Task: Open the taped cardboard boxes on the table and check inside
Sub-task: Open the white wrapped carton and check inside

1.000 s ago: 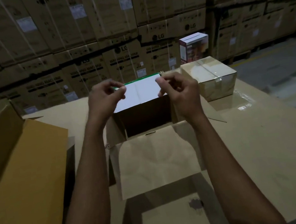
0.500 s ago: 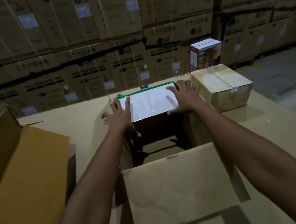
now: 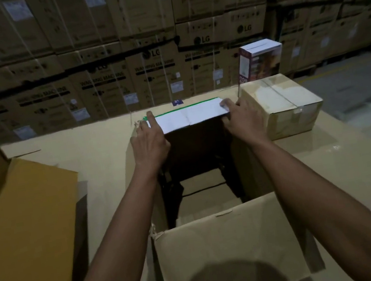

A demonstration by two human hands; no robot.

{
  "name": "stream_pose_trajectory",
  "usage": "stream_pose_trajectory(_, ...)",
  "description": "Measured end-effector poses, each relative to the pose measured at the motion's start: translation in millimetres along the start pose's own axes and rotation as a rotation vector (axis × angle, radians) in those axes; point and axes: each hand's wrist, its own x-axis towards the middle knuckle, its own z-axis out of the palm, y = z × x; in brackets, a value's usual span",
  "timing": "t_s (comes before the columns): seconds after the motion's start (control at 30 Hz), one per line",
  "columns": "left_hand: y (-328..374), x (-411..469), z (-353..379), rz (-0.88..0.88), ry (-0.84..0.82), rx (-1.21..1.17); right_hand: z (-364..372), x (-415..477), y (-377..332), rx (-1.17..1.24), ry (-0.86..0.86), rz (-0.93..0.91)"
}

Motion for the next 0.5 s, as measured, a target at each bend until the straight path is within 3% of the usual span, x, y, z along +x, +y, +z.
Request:
stream_pose_trajectory(0.1,0,3,-6,-0.012,0.215,-0.089,-11,3,-6,0.123,0.135,0.049)
stream_pose_trajectory(0.23,-8,32,-4,0.038,0.275,-0.141,-25,35,-17,0.712,-0.026,0.111)
stream_pose_trajectory(0.3,-10,51,-3,0.049,0.379,-0.227,-33,53,-25,0.851,-0.001,0.094)
stream_pose_trajectory(0.4,-8,68,4,0.139,0.532,-0.149,-22,62,-32,0.757,0.102,-0.048)
stream_pose_trajectory(0.5,-15,71,22,0.168,0.232,0.062,9,63,-22,0.330,-0.022,-0.145)
